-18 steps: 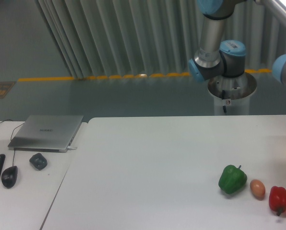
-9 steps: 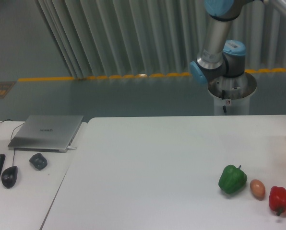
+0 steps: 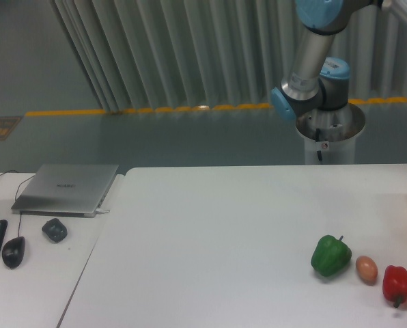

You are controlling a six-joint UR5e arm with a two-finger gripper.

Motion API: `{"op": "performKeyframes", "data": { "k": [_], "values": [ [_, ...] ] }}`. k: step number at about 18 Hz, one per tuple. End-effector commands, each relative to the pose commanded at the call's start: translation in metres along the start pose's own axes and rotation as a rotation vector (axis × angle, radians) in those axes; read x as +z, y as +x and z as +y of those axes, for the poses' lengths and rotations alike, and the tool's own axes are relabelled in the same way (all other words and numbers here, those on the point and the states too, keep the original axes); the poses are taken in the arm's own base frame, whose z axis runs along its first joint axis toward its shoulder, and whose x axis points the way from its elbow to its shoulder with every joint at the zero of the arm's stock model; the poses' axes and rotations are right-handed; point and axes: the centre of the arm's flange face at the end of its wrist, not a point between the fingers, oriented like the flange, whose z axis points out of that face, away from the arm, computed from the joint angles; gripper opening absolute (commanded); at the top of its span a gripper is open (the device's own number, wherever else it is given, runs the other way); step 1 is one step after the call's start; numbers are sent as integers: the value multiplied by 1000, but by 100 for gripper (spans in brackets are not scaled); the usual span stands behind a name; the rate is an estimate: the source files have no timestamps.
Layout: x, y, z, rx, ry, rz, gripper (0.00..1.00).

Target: Place the triangular bread on the table

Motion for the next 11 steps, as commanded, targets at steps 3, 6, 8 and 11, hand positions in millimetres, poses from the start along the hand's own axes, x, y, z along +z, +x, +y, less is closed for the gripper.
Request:
{"op": "performKeyframes", "data": {
  "k": [3,6,8,11],
  "values": [
    [9,-6,3,-10,3,11,100],
    [10,-7,2,-10,5,11,100],
    [10,-7,2,-10,6,12,100],
    [11,-7,3,-11,4,14,97]
  ]
}}
